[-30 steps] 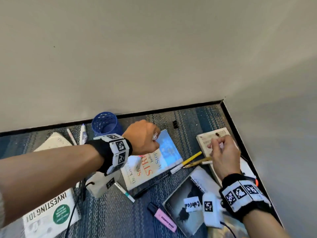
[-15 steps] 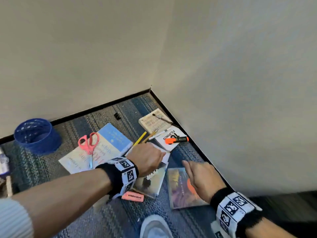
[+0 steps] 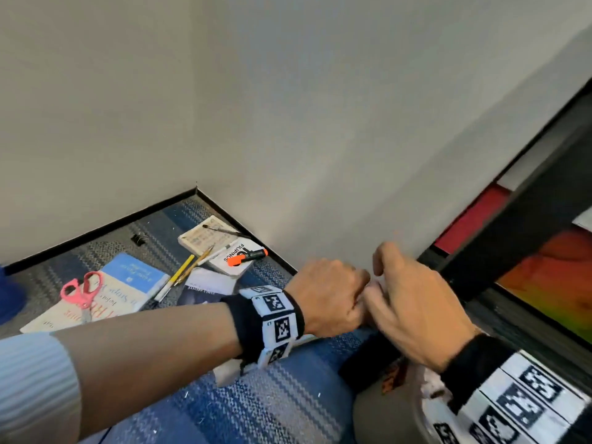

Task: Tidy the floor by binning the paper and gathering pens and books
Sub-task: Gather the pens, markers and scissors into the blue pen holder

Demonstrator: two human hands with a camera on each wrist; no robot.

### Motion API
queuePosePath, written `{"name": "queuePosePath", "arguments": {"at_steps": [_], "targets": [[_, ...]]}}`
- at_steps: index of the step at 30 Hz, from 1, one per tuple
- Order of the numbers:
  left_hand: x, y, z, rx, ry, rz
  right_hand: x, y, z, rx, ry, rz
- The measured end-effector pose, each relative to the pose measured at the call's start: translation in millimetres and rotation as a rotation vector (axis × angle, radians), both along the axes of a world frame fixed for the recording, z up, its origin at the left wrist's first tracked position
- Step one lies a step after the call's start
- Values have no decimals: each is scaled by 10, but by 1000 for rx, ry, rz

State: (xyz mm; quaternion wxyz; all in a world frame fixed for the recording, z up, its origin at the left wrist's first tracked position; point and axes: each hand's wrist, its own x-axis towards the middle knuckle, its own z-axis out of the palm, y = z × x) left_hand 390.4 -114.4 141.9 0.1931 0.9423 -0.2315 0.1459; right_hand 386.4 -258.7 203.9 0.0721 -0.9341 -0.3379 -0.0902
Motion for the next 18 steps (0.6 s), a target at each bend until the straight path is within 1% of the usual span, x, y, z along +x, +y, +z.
{"name": "queuePosePath", "arguments": {"at_steps": [2,3,5,6,8,9,10,12,14,15,16,18], "targets": [[-45,-369,37,-107,-40,-149,-178,-346,89,97,68,-19],[-66,-536,37,-132,-62,-201,-242,-514,113,154,118,-14],[-130,-898,39,-210,-76,-246,-352,-908,106,234,204,1],[-163,-1076,53,-256,-51,-257,-373,-1116,89,259,231,0],[-209,-1322,39,-334,30,-279,-342,-1446,5,298,304,-47],[-219,-1451,30,-339,85,-290,-325,-1620,-34,292,327,-77],[-213,-1544,34,-313,159,-289,-287,-1763,-84,285,356,-99],[-164,-1685,68,-225,325,-259,-212,-1988,-136,259,489,-150],[-125,-1751,132,-203,424,-232,-168,-2126,-145,225,592,-167],[-110,-1749,170,-219,430,-222,-141,-2158,-140,216,577,-169],[-108,-1727,218,-229,413,-210,-109,-2172,-120,214,515,-163],[-108,-1599,279,-225,333,-165,-71,-2126,-66,192,336,-129]]}}
